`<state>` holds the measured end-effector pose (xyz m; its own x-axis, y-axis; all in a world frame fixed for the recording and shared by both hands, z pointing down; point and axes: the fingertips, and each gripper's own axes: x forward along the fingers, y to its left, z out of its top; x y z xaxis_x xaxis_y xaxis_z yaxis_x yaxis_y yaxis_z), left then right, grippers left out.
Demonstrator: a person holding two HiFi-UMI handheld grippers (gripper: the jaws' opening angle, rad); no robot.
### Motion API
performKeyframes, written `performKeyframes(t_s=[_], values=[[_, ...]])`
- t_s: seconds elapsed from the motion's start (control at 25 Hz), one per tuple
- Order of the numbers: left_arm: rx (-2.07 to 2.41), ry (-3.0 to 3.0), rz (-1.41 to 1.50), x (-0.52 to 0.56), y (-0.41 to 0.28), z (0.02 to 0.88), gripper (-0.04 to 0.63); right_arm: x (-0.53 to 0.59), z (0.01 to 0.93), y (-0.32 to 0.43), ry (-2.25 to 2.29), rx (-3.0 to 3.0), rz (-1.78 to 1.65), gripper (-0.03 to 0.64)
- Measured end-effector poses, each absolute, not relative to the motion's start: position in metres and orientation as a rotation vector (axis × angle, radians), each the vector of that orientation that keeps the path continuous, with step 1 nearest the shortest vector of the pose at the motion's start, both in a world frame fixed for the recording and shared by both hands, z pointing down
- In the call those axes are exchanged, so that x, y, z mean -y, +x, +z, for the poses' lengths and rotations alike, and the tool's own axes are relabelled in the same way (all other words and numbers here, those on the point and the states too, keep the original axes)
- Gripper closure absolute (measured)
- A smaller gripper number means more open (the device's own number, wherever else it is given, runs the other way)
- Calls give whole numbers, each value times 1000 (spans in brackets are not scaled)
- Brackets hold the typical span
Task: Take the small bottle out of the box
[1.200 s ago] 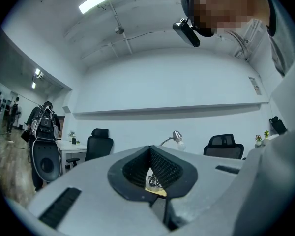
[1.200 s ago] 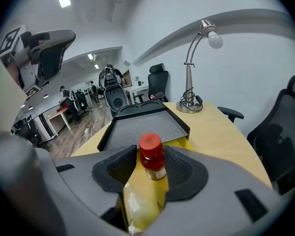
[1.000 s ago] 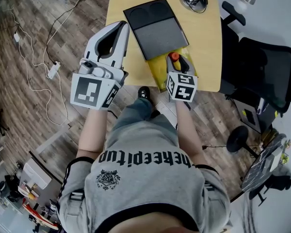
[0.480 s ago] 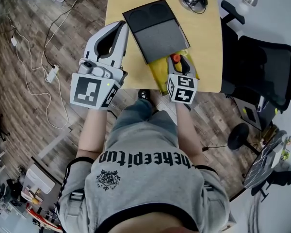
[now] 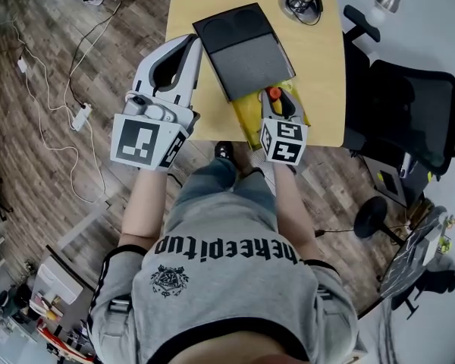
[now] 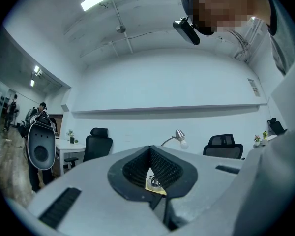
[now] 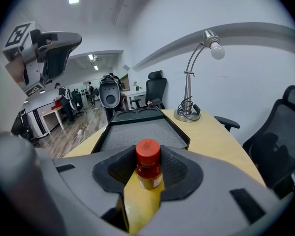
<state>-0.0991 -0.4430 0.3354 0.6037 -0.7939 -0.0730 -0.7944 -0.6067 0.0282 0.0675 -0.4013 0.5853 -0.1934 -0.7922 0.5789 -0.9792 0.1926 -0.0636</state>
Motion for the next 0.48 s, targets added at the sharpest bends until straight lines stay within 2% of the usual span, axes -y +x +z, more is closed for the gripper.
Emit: performKeyframes(t_s=[0.48], values=[[-1396,-2793,145,417,-83,321,592,396,532,67,1650,2162,537,471]])
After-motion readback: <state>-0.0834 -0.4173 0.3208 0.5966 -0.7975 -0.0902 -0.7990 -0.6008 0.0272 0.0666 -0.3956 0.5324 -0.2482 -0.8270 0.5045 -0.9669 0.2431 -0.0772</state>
